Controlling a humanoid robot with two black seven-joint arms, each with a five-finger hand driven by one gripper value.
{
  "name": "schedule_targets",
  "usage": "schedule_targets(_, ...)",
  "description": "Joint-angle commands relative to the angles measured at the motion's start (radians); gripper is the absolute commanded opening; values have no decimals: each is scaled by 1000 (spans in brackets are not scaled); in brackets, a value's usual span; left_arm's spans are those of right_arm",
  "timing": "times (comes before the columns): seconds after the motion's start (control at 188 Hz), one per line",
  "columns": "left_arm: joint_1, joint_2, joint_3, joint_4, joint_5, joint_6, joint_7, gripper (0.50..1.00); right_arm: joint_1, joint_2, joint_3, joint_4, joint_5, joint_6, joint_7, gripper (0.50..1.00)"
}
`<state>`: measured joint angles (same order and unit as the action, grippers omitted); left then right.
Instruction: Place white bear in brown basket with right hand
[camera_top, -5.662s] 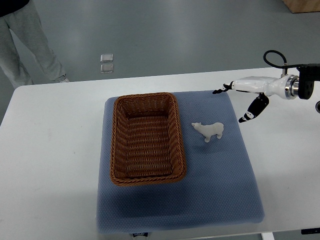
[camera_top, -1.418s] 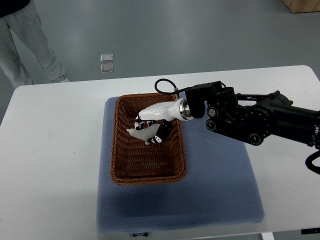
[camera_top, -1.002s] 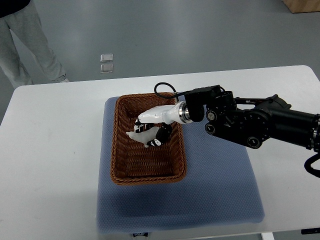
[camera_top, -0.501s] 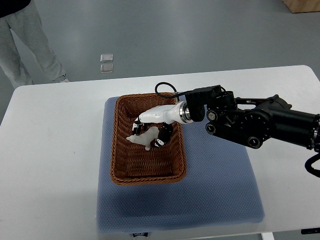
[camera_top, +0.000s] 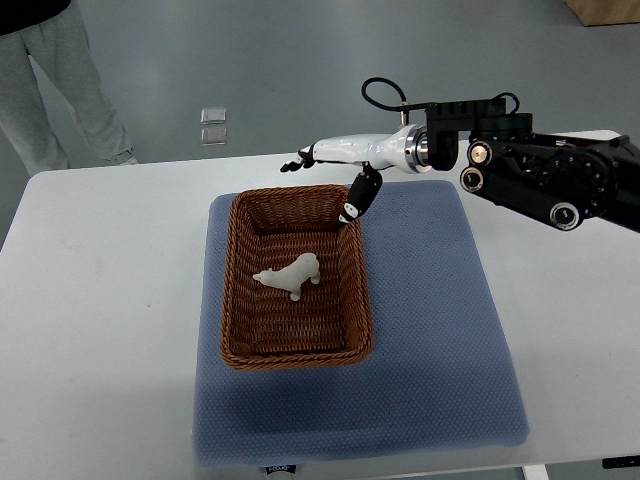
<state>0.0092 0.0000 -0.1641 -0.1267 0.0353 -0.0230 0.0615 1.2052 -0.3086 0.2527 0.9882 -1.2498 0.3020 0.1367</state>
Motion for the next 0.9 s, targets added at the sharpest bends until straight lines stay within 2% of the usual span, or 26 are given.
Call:
schedule_targets(0.0,0,0,0,1,0,0,0,1000,-61,-30,122,-11,119,-7,0,915)
schedule_targets(0.219,0,0,-2,1,0,0,0,1000,-283,-20,488,-77,343,-47,0,915)
schedule_targets(0.352,0,0,-2,1,0,0,0,1000,-365,-6,629,-129,486,-47,1,915)
schedule_targets(0.634,0,0,-2,1,0,0,0,1000,-461,74,750,-322,854,-95,4,913)
schedule_targets(0.73,0,0,-2,1,0,0,0,1000,-480,86,749,-359,934,-90,35,913)
schedule_targets(0.896,0,0,-2,1,0,0,0,1000,-500,109,750,-390,975,-96,44,917)
